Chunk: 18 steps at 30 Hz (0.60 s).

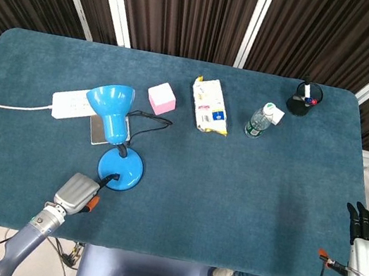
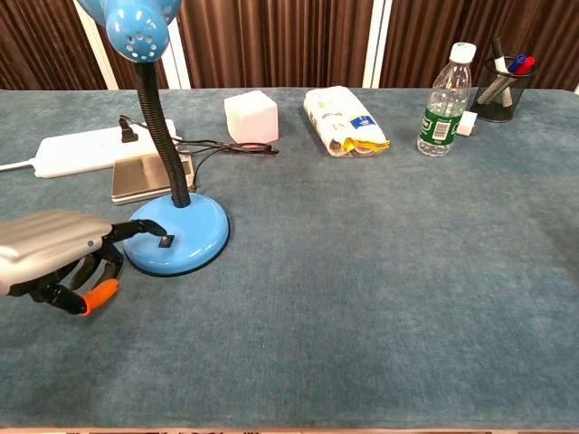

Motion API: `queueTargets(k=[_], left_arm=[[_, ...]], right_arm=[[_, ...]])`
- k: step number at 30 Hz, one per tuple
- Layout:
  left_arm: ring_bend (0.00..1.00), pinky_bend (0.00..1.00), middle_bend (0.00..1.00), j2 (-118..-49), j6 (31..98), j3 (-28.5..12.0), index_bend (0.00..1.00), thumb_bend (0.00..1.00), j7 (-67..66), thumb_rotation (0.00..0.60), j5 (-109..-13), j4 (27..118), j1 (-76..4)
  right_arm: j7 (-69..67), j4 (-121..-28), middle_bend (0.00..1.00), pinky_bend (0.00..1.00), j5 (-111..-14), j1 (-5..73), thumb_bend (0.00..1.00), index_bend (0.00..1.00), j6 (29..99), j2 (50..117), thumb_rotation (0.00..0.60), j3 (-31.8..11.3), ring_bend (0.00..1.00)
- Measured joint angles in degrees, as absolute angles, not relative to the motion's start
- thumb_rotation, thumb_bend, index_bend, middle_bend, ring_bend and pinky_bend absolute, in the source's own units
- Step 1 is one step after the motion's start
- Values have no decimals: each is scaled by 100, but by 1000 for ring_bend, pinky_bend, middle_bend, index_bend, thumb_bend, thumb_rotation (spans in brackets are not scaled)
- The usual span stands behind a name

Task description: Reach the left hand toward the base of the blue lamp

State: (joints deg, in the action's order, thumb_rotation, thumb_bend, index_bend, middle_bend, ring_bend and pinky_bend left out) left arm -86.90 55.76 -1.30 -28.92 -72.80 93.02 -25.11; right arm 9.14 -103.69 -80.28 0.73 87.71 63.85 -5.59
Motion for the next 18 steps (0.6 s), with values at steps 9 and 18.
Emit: queueTargets(k=[9, 18], left_arm=[[644, 704, 616, -8720, 5588, -91, 87, 552, -2959, 600, -7200, 9282, -2574], [644, 704, 614, -8750, 5519, -68, 87, 552, -2982, 600, -7061, 9230, -2660]], right_arm=[[934, -10375, 18, 0, -8018, 77, 110, 7, 8759, 6391, 600, -556, 38], [957, -10370, 18, 0, -8000, 86, 110, 7, 8738, 6402, 600, -555, 38]])
